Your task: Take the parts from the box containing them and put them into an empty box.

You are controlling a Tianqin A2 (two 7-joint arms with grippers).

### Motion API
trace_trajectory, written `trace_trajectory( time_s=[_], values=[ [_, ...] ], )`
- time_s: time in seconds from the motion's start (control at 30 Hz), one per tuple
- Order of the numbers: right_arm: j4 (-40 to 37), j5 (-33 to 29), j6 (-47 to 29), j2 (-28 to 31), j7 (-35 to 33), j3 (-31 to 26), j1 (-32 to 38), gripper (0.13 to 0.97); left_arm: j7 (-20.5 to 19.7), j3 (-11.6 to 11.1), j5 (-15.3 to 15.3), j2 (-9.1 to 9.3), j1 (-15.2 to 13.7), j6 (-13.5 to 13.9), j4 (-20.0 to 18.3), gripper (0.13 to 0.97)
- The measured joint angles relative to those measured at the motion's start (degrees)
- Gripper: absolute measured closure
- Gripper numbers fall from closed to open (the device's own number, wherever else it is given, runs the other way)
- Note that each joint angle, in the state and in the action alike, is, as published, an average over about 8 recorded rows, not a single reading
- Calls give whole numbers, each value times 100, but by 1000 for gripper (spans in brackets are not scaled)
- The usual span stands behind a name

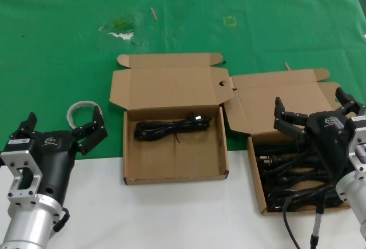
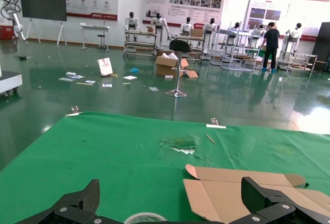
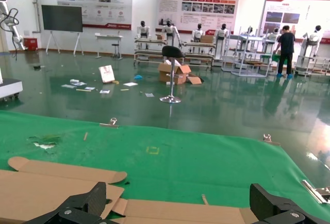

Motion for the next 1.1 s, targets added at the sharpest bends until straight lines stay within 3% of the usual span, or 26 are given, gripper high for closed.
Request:
trace_trajectory(
  time_s=[1.1],
  values=[
    [0, 0, 0, 0, 0, 0, 0, 129, -2, 0, 0, 0, 0, 0, 0, 132]
  ],
)
